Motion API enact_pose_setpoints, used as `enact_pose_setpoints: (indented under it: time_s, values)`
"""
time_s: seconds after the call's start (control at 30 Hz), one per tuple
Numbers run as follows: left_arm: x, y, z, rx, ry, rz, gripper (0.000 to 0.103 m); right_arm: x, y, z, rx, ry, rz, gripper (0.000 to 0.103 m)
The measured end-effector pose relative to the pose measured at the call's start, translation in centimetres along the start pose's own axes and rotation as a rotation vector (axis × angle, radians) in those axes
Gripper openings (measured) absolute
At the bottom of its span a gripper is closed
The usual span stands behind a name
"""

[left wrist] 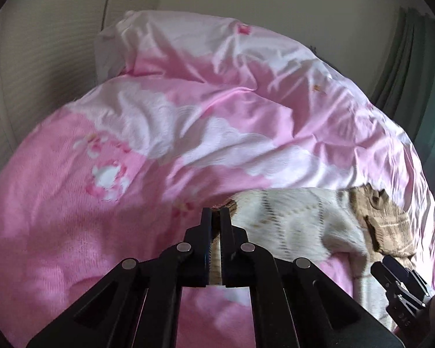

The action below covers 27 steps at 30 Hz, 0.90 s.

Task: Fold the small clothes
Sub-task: 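Fold the cream sleeve across the sweater body with the left gripper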

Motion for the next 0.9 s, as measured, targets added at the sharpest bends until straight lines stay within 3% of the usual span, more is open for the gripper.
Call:
enact_pose_setpoints:
  time_s: [0.17,0.4,0.9]
  values:
    - [-2.1,-5.4,-0.1,0.045,-0.01,0.031,0.006,-1.3,-4.9,-0.4,0.075,0.004,-0.015,0.045]
    - [-2.9,-15.2,-0.6,0.107,-0.006,-0.007,0.006,-4.5,-12.6,-1.0,0.136,-0.032,-0.044,0.045]
    - [5.9,-41.9,-0.9,0.357,0.072,-0.097,0.006,-6.8,-32.2,-3.7,0.323,-0.044,-0.055,0.045]
Point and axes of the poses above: each gripper's, at about its wrist camera, not at the fingertips, and x roughly the way its jaws point, y to its left, z to its top, the point moved 3 cm from there along x, roughly the way its jaws point, and after that the axes turned 14 degrees about y, right-handed, at the moved point
